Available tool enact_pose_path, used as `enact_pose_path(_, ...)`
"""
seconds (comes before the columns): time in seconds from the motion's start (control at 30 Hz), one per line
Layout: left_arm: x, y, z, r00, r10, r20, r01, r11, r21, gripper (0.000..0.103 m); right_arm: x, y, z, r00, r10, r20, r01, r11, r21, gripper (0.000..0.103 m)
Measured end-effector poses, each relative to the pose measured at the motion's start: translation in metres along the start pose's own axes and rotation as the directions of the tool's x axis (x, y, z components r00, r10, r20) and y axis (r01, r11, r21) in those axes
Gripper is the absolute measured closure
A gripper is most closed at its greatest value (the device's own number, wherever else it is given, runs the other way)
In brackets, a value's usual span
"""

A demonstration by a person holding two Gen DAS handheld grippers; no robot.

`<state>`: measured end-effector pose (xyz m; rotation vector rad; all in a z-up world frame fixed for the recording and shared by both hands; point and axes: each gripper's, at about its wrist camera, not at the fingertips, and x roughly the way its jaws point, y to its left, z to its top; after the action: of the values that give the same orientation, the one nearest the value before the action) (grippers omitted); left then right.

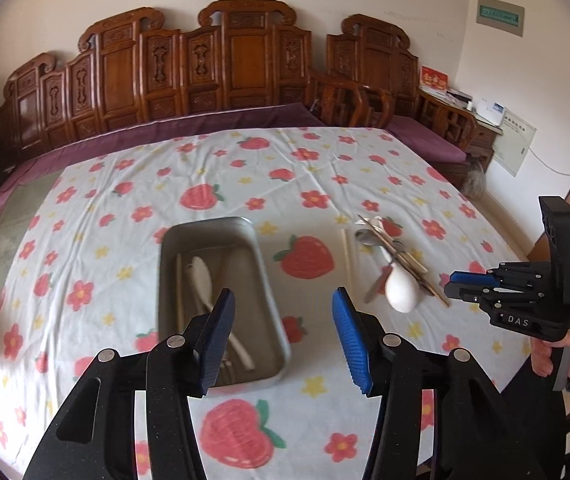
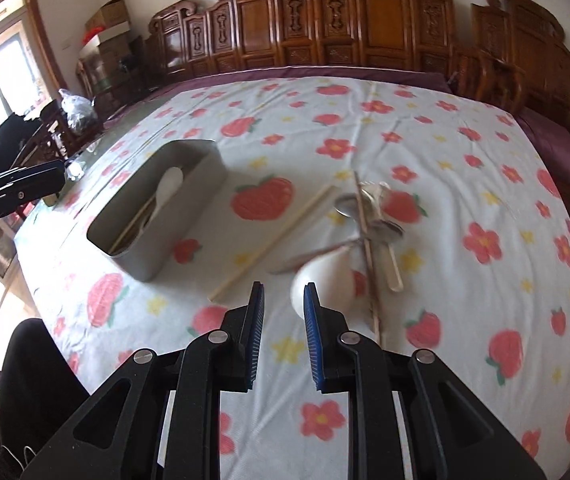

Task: Organize utensils
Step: 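Grasp the silver metal spoon with the left gripper while the right reaches toward the pile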

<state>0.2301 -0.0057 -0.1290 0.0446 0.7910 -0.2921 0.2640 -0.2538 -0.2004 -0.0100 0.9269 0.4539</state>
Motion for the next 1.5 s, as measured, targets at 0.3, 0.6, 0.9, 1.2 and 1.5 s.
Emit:
enact_pose_path(0.3,0.047,-0.055,-0.002,0.996,-0.073,-0.055,0.076,0.996,0.049,0.055,0.003,-0.033,-0.019,0.999,-0.041,-0.015,0.042,0.999,0.022,0.081)
enact_pose_path(0.6,0.117,-0.103,0.016,0.979,-0.129,-0.160,0.145,0.985,0.093,0.069,0.000,-0.068,-0.015,0.998,-0.068,-0.014,0.069,0.995,0.078,0.081)
enact_pose_path(0.9,0.179,-0.142,0.032,0.964,-0.104,-0.243,0.147,0.975,0.165,0.072,0.004,-0.085,-0.017,0.998,-0.059,-0.026,0.062,0.990,0.129,0.081)
enact_pose_path(1.2,0.222,-0.157,0.037,0.952,-0.052,-0.301,0.120,0.970,0.210,0.078,0.003,-0.084,-0.016,0.999,-0.039,-0.025,0.042,0.990,0.136,0.081)
enact_pose_path(1.5,0.232,-0.163,0.042,0.948,-0.038,-0.316,0.117,0.965,0.236,0.084,0.003,-0.089,-0.016,0.999,-0.032,-0.024,0.035,0.988,0.151,0.081)
